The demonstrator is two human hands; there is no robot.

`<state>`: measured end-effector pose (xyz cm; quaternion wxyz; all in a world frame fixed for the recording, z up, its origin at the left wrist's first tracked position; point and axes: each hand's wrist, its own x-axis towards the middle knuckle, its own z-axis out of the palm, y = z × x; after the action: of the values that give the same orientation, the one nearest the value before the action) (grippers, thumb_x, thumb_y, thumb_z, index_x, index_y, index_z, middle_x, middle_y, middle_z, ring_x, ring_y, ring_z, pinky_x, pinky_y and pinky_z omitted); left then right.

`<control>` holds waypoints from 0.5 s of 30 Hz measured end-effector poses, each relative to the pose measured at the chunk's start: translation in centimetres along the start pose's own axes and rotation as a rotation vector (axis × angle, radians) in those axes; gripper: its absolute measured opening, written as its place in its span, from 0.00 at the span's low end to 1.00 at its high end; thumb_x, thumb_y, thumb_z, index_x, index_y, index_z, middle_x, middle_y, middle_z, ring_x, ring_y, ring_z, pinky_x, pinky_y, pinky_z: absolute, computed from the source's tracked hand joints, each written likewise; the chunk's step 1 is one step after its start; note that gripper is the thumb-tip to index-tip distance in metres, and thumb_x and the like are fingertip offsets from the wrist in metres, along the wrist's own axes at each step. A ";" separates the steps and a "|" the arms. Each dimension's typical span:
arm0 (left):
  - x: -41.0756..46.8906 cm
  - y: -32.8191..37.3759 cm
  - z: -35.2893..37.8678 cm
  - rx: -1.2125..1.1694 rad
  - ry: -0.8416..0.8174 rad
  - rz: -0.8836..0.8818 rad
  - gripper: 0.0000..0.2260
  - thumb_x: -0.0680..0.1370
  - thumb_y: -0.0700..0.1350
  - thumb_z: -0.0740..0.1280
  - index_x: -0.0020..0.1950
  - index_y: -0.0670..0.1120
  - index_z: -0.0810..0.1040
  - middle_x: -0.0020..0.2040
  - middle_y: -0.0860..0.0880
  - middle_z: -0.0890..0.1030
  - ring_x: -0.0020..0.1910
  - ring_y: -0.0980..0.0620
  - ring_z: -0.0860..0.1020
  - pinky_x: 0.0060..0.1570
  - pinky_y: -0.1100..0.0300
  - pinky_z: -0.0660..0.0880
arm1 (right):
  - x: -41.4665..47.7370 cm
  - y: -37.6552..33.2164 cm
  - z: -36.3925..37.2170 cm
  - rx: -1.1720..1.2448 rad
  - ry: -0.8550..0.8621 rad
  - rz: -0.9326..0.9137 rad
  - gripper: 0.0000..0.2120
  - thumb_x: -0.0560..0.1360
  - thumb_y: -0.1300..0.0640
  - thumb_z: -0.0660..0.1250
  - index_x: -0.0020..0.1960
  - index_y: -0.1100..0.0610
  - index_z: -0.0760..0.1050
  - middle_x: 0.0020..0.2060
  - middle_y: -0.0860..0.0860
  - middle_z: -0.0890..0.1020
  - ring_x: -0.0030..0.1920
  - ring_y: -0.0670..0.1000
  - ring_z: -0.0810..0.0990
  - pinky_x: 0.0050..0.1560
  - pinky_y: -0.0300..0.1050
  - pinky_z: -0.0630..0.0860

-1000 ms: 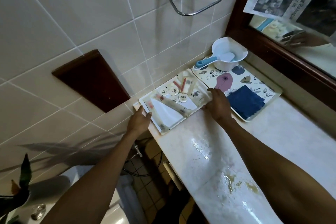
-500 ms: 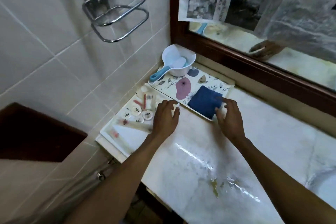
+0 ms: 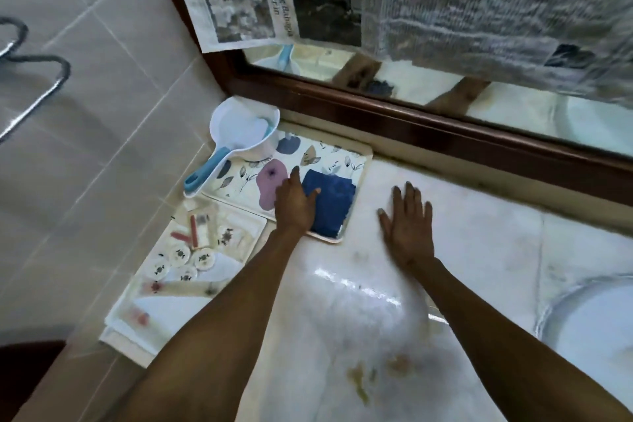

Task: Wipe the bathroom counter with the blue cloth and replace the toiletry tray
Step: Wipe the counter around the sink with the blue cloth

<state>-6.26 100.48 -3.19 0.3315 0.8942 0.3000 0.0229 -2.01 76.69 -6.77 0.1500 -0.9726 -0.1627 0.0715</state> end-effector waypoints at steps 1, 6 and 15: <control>0.1 -0.1 0.2 -0.018 0.017 0.027 0.27 0.79 0.49 0.66 0.77 0.44 0.65 0.59 0.39 0.80 0.58 0.38 0.77 0.58 0.43 0.75 | -0.1 0.0 0.3 -0.003 0.009 -0.004 0.31 0.82 0.41 0.44 0.81 0.56 0.51 0.81 0.56 0.49 0.80 0.56 0.47 0.79 0.58 0.45; -1.1 1.8 0.0 -0.056 0.127 0.161 0.19 0.82 0.45 0.56 0.71 0.45 0.74 0.53 0.42 0.77 0.53 0.44 0.76 0.53 0.58 0.70 | -0.3 0.5 0.1 0.035 -0.008 -0.013 0.31 0.83 0.40 0.44 0.81 0.53 0.49 0.81 0.53 0.47 0.81 0.53 0.45 0.79 0.55 0.44; -4.6 13.4 -0.6 -0.113 0.110 0.508 0.17 0.83 0.44 0.58 0.70 0.47 0.77 0.55 0.44 0.76 0.47 0.45 0.77 0.46 0.55 0.74 | -2.9 6.9 -5.3 0.109 0.078 0.131 0.28 0.82 0.45 0.48 0.76 0.57 0.63 0.78 0.56 0.62 0.78 0.56 0.58 0.77 0.57 0.54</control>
<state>-3.16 90.24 6.08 0.3477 0.9183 0.0818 0.1707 -1.67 68.07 -3.68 0.2041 -0.9736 -0.0884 0.0521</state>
